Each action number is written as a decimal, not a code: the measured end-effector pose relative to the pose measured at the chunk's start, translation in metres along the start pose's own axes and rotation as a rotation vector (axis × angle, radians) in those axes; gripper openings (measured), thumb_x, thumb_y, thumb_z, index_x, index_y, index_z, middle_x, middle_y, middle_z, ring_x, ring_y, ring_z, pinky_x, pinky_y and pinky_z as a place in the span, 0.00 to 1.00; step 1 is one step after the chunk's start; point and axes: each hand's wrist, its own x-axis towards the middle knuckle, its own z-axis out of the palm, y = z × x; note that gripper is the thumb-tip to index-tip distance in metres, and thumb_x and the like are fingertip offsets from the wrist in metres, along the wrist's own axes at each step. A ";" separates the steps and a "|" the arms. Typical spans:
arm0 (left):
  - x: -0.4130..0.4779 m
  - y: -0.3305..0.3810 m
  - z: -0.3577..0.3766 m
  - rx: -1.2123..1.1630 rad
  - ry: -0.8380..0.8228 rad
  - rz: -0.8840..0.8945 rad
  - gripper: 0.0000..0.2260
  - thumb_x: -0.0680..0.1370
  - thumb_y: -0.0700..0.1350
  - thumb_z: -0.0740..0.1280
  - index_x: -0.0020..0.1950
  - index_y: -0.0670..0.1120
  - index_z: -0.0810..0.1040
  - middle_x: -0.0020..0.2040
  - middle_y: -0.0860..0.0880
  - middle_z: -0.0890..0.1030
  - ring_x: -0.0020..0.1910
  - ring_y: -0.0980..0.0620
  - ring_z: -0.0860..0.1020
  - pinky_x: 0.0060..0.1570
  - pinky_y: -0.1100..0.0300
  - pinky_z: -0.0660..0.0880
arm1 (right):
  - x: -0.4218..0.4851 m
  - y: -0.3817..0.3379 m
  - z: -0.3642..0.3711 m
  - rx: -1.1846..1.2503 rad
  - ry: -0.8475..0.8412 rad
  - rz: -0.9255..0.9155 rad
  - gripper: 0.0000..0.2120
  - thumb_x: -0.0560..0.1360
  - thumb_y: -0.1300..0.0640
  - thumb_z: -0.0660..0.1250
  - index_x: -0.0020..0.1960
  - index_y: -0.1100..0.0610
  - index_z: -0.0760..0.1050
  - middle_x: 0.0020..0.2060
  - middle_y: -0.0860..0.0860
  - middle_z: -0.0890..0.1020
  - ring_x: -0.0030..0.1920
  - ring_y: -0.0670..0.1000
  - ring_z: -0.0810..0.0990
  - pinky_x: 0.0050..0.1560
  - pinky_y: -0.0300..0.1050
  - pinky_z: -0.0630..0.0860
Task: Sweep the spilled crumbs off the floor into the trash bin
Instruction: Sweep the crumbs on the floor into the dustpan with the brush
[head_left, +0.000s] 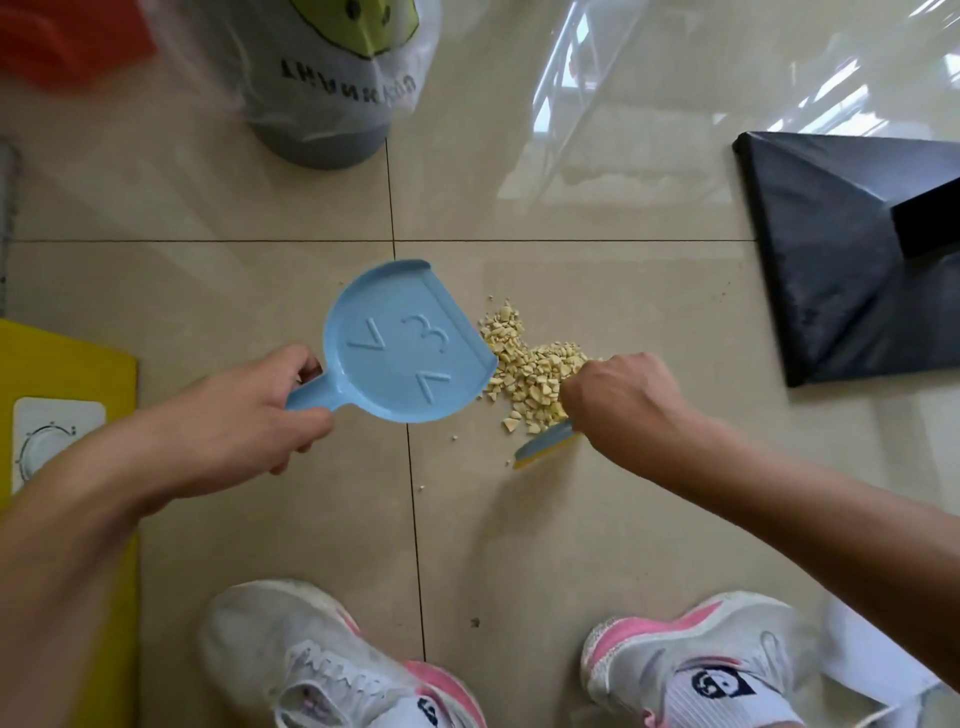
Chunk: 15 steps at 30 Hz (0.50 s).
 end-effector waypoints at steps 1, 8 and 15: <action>0.001 0.001 -0.002 -0.006 0.047 -0.013 0.04 0.77 0.48 0.66 0.48 0.55 0.73 0.32 0.50 0.83 0.34 0.50 0.81 0.36 0.56 0.73 | -0.005 -0.004 -0.002 0.034 0.016 -0.011 0.04 0.77 0.59 0.67 0.47 0.51 0.80 0.33 0.47 0.73 0.35 0.54 0.75 0.33 0.43 0.67; -0.007 -0.010 0.004 -0.040 0.063 -0.078 0.03 0.75 0.50 0.66 0.47 0.56 0.73 0.31 0.49 0.85 0.37 0.47 0.82 0.42 0.51 0.77 | -0.004 -0.100 0.028 0.628 -0.165 -0.077 0.14 0.71 0.49 0.68 0.48 0.58 0.83 0.34 0.53 0.83 0.36 0.57 0.81 0.33 0.46 0.78; -0.010 -0.008 0.017 -0.067 0.069 -0.153 0.03 0.77 0.47 0.65 0.48 0.50 0.74 0.36 0.48 0.84 0.36 0.47 0.83 0.40 0.54 0.76 | 0.024 -0.081 0.069 0.769 -0.070 0.172 0.12 0.72 0.50 0.66 0.50 0.53 0.84 0.38 0.50 0.84 0.36 0.51 0.81 0.33 0.42 0.77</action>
